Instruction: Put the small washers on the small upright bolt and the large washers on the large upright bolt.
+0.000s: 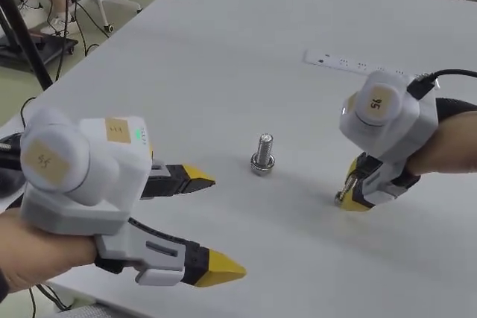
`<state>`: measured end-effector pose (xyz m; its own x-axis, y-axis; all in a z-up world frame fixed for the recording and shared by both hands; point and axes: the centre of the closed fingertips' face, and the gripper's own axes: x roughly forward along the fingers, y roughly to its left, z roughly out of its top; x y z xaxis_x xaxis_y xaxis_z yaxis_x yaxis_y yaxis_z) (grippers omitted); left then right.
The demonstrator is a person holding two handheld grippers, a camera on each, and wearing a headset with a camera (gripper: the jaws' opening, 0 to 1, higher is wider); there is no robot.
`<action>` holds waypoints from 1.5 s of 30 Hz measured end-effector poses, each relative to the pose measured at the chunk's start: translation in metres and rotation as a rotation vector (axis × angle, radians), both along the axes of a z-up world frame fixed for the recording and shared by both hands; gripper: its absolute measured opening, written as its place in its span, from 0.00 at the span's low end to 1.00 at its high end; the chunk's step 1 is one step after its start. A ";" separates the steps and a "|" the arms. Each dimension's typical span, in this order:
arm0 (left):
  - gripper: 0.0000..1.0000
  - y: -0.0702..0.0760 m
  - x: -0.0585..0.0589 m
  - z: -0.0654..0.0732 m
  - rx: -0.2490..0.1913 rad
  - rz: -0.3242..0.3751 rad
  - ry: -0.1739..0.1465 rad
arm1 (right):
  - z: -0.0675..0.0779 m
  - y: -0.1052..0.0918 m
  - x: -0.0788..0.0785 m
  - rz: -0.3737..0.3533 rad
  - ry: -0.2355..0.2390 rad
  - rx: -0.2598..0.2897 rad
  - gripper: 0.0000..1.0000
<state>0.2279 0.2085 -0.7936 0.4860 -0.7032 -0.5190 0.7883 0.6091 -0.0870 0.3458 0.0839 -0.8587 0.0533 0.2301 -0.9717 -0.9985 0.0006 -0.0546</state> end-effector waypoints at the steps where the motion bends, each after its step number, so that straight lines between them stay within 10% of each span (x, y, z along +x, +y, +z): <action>1: 0.68 0.000 0.000 0.000 0.000 0.000 0.000 | 0.000 0.000 0.000 -0.002 0.000 0.001 0.29; 28: 0.68 0.000 0.002 0.002 0.005 -0.006 -0.005 | 0.002 0.002 -0.004 -0.097 0.007 0.167 0.99; 45: 0.69 -0.001 0.002 0.004 0.002 -0.009 -0.015 | 0.018 -0.009 -0.016 -0.157 -0.039 0.243 1.00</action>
<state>0.2301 0.2076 -0.7898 0.4875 -0.7062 -0.5134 0.7949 0.6023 -0.0737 0.3298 0.0748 -0.8402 0.1428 0.4420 -0.8856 -0.9823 0.1730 -0.0721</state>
